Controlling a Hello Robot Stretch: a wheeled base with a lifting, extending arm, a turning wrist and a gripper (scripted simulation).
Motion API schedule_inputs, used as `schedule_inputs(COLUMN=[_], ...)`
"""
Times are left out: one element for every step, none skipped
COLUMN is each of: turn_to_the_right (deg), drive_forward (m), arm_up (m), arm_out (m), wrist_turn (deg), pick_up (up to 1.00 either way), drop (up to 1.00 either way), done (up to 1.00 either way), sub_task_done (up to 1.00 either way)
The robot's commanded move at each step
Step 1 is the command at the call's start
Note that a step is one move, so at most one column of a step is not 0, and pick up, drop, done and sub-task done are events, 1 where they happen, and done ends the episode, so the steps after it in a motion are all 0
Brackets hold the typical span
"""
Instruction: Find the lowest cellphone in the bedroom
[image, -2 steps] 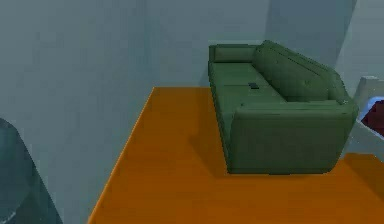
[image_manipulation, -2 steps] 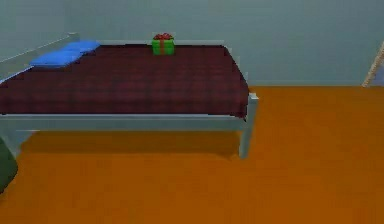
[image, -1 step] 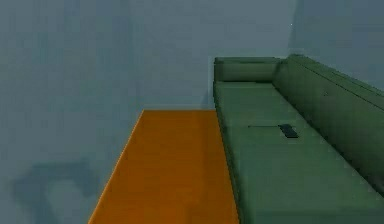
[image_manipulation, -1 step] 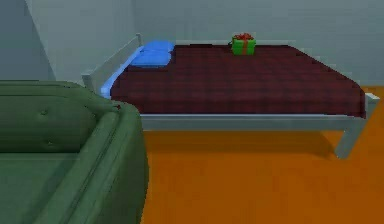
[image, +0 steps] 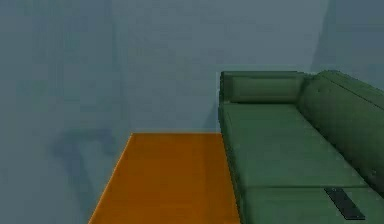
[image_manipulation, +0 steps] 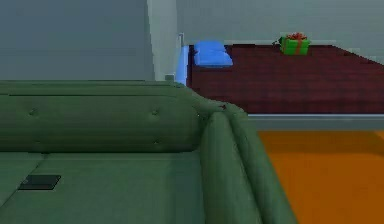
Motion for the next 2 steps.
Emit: schedule_inputs(turn_to_the_right=[45.0,0.0], drive_forward=[0.00,0.00], arm_up=[0.00,0.00], arm_out=[0.00,0.00], wrist_turn=[0.0,0.0], pick_up=[0.00,0.00], drop=[0.00,0.00], done=[0.00,1.00], sub_task_done=[0.00,0.00])
